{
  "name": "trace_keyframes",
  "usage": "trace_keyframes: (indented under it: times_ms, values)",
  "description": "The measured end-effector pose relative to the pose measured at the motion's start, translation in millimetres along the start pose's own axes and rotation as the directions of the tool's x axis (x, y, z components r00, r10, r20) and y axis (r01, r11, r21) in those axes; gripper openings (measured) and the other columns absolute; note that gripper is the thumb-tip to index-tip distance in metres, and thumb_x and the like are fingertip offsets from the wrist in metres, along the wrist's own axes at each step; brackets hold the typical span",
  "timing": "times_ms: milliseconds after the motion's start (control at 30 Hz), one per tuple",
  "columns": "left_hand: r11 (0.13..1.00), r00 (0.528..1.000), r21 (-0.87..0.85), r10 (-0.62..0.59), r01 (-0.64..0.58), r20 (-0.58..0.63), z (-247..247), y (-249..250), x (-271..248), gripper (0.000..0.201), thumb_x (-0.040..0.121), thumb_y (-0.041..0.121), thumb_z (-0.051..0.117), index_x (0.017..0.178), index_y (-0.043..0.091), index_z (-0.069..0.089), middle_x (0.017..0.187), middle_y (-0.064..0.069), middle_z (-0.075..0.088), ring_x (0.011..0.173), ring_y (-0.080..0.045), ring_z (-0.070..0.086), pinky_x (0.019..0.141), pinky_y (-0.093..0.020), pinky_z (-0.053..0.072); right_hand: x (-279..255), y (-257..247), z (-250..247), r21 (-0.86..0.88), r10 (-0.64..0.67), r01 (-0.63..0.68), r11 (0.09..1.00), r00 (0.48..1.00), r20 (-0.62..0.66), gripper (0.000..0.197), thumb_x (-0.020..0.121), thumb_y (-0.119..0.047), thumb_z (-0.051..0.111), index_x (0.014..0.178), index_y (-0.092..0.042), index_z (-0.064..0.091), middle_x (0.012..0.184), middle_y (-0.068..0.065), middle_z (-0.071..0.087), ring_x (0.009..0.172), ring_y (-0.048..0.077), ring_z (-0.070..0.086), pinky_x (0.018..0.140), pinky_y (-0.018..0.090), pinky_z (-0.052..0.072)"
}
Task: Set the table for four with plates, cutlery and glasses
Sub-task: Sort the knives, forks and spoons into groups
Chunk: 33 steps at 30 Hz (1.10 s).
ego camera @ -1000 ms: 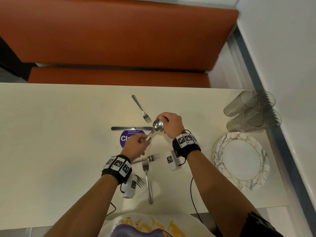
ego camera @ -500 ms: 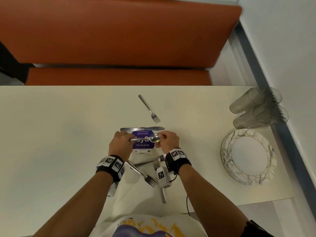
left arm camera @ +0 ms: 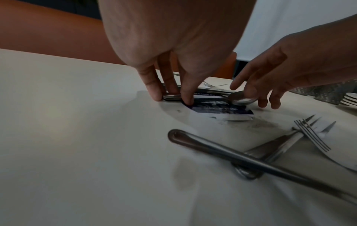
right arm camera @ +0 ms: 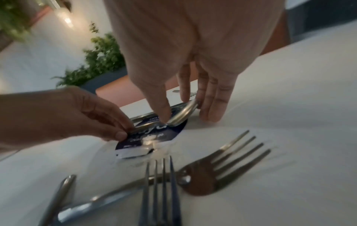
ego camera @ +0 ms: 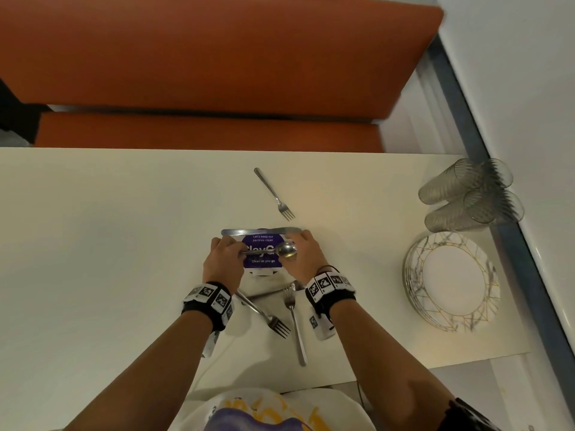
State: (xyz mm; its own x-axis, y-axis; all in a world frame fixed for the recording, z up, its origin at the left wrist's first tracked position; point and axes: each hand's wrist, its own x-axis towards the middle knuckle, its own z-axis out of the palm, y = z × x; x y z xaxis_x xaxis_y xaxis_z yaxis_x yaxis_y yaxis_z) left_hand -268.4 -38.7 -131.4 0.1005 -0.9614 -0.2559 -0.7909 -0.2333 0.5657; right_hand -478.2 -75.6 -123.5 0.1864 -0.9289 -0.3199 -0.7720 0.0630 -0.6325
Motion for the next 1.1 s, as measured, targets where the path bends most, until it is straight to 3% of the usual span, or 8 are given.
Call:
trace_keyframes:
  times_ms: [67, 167, 300, 433, 633, 733, 933, 1100]
  values:
    - [1.000, 1.000, 0.000, -0.002, 0.002, 0.009, 0, 1, 1, 0.015, 0.097, 0.009, 0.066, 0.108, 0.010, 0.076, 0.113, -0.006, 0.067, 0.112, -0.025, 0.053, 0.080, -0.043, 0.058, 1, -1, -1, -0.070, -0.067, 0.070, 0.995, 0.997, 0.040, 0.046, 0.084, -0.014, 0.076, 0.127, -0.013, 0.061, 0.130, 0.011, 0.053, 0.111, 0.026, 0.061, 0.095, 0.034, 0.053]
    - [1.000, 1.000, -0.004, 0.002, -0.002, 0.015, -2, 5, 2, 0.016, 0.098, 0.008, 0.065, 0.108, 0.008, 0.076, 0.113, -0.007, 0.066, 0.114, -0.026, 0.053, 0.080, -0.039, 0.055, 5, -3, -6, -0.145, -0.058, 0.067, 0.987, 0.996, 0.063, 0.034, 0.088, -0.012, 0.072, 0.121, -0.010, 0.064, 0.129, 0.011, 0.054, 0.108, 0.026, 0.062, 0.094, 0.029, 0.052]
    - [1.000, 1.000, -0.008, 0.018, -0.018, 0.001, -1, 11, 6, 0.015, 0.097, 0.007, 0.065, 0.105, 0.006, 0.077, 0.110, -0.008, 0.066, 0.113, -0.029, 0.053, 0.079, -0.047, 0.058, 9, 4, -7, -0.199, -0.030, 0.043, 0.979, 0.997, 0.068, 0.031, 0.087, -0.011, 0.071, 0.117, -0.010, 0.065, 0.126, 0.009, 0.052, 0.099, 0.025, 0.063, 0.086, 0.026, 0.050]
    - [1.000, 1.000, -0.007, 0.026, -0.026, 0.005, 1, 17, 8, 0.015, 0.097, 0.008, 0.066, 0.105, 0.003, 0.076, 0.112, -0.011, 0.066, 0.119, -0.030, 0.052, 0.079, -0.048, 0.059, 11, 8, -8, -0.226, -0.042, 0.049, 0.973, 0.998, 0.039, 0.031, 0.086, -0.012, 0.071, 0.116, -0.011, 0.064, 0.119, 0.008, 0.052, 0.090, 0.025, 0.062, 0.084, 0.033, 0.056]
    - [0.999, 0.999, 0.041, 0.028, -0.027, -0.017, 1, 16, 8, 0.015, 0.094, 0.012, 0.069, 0.105, 0.007, 0.077, 0.111, -0.008, 0.068, 0.114, -0.030, 0.055, 0.085, -0.049, 0.058, 8, 8, -12, -0.318, -0.032, 0.042, 0.947, 0.999, 0.036, 0.043, 0.085, -0.027, 0.069, 0.125, -0.022, 0.055, 0.119, 0.002, 0.049, 0.099, 0.022, 0.059, 0.084, 0.034, 0.056]
    - [0.993, 0.999, 0.112, 0.028, -0.024, -0.036, -6, 19, 7, 0.020, 0.091, 0.020, 0.070, 0.109, 0.011, 0.075, 0.113, -0.005, 0.069, 0.110, -0.028, 0.057, 0.091, -0.042, 0.052, 6, 2, -26, -0.382, -0.038, 0.019, 0.924, 0.998, -0.042, 0.050, 0.087, -0.037, 0.067, 0.131, -0.021, 0.051, 0.122, 0.001, 0.050, 0.100, 0.018, 0.057, 0.082, 0.032, 0.055]
    - [0.999, 0.999, 0.047, -0.006, 0.009, -0.051, -19, 18, 13, 0.022, 0.094, 0.019, 0.062, 0.113, 0.016, 0.073, 0.109, -0.001, 0.071, 0.104, -0.023, 0.057, 0.088, -0.041, 0.053, 45, -21, -55, -0.354, -0.106, 0.064, 0.933, 0.989, -0.100, 0.027, 0.094, -0.028, 0.058, 0.119, -0.017, 0.059, 0.116, 0.002, 0.058, 0.103, 0.019, 0.057, 0.089, 0.038, 0.054]
    - [0.999, 0.997, 0.030, -0.017, 0.020, -0.082, -28, 23, 15, 0.019, 0.094, 0.016, 0.061, 0.109, 0.018, 0.074, 0.101, 0.002, 0.071, 0.098, -0.022, 0.059, 0.082, -0.037, 0.052, 97, -34, -53, -0.400, 0.057, -0.073, 0.914, 0.997, -0.053, 0.039, 0.094, -0.045, 0.057, 0.120, -0.016, 0.058, 0.116, 0.004, 0.061, 0.109, 0.025, 0.057, 0.094, 0.044, 0.050]
